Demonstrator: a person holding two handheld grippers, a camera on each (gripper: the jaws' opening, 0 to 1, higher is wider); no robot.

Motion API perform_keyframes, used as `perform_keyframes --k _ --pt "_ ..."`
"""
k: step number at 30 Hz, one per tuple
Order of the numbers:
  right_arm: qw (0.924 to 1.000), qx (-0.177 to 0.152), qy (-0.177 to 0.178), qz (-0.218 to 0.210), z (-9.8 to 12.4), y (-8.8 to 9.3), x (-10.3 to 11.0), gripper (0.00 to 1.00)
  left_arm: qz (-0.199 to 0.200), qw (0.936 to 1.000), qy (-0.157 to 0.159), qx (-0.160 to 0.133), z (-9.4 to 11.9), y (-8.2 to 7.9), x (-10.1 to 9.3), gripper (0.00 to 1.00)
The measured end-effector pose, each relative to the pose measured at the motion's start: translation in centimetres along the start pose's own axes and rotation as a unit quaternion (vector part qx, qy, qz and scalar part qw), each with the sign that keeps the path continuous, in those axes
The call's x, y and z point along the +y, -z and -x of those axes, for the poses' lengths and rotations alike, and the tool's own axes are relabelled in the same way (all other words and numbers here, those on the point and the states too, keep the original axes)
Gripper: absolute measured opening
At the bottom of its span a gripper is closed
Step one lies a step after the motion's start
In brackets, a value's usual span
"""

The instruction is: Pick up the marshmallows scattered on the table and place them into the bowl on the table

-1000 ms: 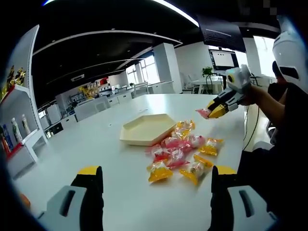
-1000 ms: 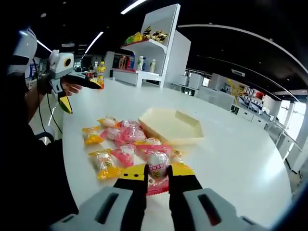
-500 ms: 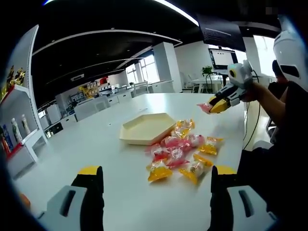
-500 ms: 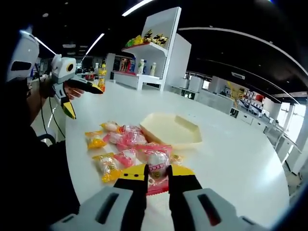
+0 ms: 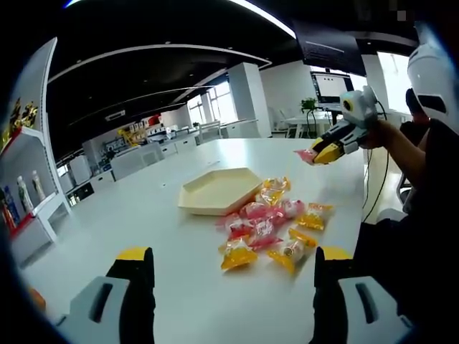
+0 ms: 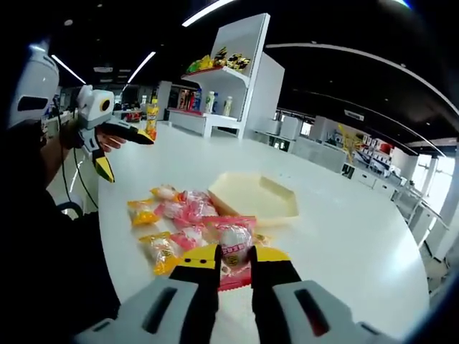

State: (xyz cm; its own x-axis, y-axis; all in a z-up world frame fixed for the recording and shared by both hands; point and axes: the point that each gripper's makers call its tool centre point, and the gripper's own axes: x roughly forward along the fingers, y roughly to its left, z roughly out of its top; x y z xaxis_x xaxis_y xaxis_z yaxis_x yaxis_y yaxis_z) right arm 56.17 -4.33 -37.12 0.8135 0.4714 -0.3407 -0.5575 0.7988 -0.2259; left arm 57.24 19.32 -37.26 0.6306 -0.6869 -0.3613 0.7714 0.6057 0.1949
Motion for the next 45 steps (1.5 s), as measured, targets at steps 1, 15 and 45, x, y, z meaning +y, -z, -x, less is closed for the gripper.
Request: perform_keyframes --k 1,15,45 --pt "1.0000 0.001 0.001 0.000 0.0 0.1 0.0 0.15 0.000 1.0000 0.000 0.000 0.0 0.0 0.0 0.92" --pt "0.9999 -0.008 -0.001 -0.014 0.2 -0.1 -0.2 0.15 -0.002 1.0000 0.000 0.003 0.0 0.1 -0.2 0.91" --pt "0.9987 -0.032 0.037 -0.014 -0.6 -2.5 -4.4 0.15 -0.004 1.0000 -0.007 0.005 0.3 0.3 0.2 0.91"
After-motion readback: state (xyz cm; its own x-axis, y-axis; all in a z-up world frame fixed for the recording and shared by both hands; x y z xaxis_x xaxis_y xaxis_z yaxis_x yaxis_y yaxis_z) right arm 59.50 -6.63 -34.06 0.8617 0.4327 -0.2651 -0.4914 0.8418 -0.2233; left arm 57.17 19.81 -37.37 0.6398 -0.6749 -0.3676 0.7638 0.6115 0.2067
